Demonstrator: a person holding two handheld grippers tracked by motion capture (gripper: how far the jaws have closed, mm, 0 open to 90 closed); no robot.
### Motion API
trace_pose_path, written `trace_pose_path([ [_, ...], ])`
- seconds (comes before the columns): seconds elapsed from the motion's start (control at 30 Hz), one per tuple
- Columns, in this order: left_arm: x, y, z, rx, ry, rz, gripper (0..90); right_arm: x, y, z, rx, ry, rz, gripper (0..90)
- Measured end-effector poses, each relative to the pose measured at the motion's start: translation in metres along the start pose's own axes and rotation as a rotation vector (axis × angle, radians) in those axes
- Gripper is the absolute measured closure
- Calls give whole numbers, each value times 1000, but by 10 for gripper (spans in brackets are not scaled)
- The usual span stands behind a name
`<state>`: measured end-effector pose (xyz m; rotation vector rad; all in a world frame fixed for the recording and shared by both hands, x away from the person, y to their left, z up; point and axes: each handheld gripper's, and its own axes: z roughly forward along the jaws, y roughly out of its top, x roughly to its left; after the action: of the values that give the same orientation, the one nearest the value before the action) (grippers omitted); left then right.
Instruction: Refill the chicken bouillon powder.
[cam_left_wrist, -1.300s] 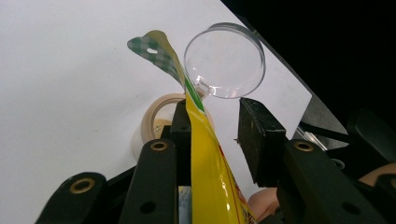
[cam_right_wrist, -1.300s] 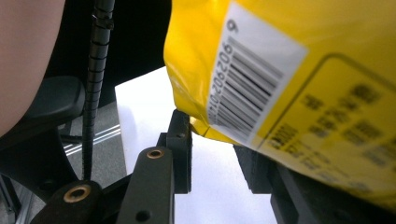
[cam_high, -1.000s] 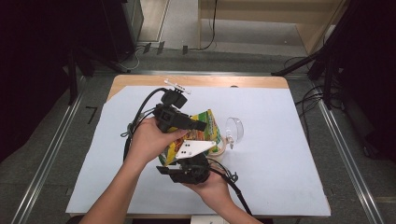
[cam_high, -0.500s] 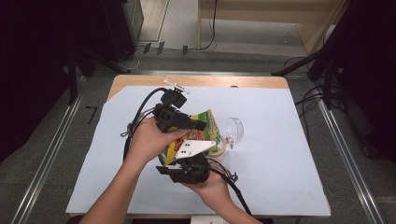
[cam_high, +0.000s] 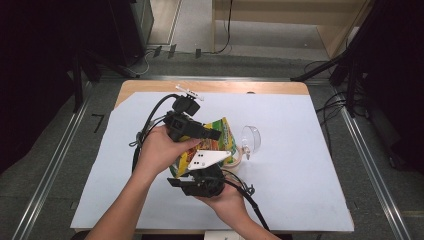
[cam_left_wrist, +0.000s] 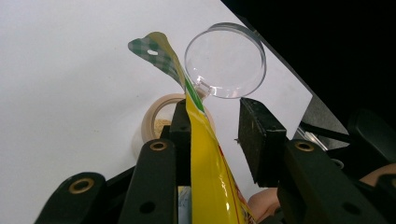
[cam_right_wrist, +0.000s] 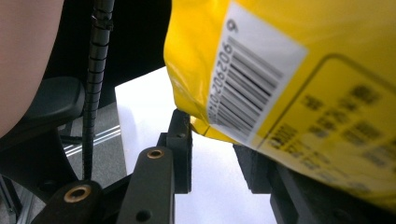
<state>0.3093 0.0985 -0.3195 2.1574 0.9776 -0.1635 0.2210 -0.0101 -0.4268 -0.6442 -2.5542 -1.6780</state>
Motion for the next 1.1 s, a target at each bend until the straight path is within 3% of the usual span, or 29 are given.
trace_pose_path([
  [0.63, -5, 0, 0, 0, 9, 22, 679, -3, -2, 1, -3, -2, 9, 697],
  [1.1, 2, 2, -1, 12, 3, 0, 678, -1, 3, 2, 0, 10, 22, 696],
])
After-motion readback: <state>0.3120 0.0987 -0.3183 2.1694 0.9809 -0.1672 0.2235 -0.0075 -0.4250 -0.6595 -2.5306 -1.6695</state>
